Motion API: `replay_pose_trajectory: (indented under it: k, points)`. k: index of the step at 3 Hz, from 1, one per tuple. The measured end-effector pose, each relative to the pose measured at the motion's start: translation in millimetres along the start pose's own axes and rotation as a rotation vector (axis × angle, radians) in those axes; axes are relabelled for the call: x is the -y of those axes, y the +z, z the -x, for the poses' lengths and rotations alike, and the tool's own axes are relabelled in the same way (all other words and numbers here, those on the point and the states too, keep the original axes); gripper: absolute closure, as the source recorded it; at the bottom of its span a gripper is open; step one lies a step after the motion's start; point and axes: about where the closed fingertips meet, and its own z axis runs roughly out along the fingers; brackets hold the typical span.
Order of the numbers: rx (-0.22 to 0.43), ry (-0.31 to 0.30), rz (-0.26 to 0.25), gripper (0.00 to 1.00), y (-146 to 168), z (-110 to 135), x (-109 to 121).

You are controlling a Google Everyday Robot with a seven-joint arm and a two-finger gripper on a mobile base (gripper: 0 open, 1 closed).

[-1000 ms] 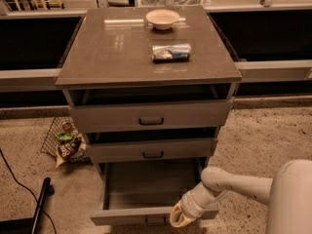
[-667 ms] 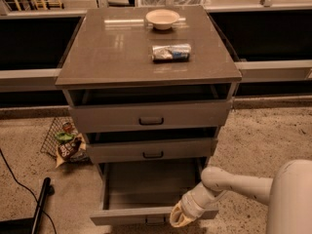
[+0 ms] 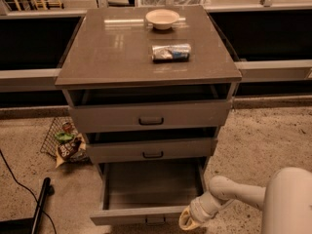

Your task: Close bottom drawer

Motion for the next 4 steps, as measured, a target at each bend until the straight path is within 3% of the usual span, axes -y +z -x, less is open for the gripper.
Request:
replay_pose_trajectory:
  k: [1, 2, 4]
  points:
    - [-0.011, 0.036, -0.014, 1.00, 12.2, -32.7, 2.5]
    - [-0.038, 0.081, -0.043, 0.75, 26.6, -59.1, 14.2]
    - [-0.038, 0.081, -0.043, 0.28, 26.7, -59.1, 14.1]
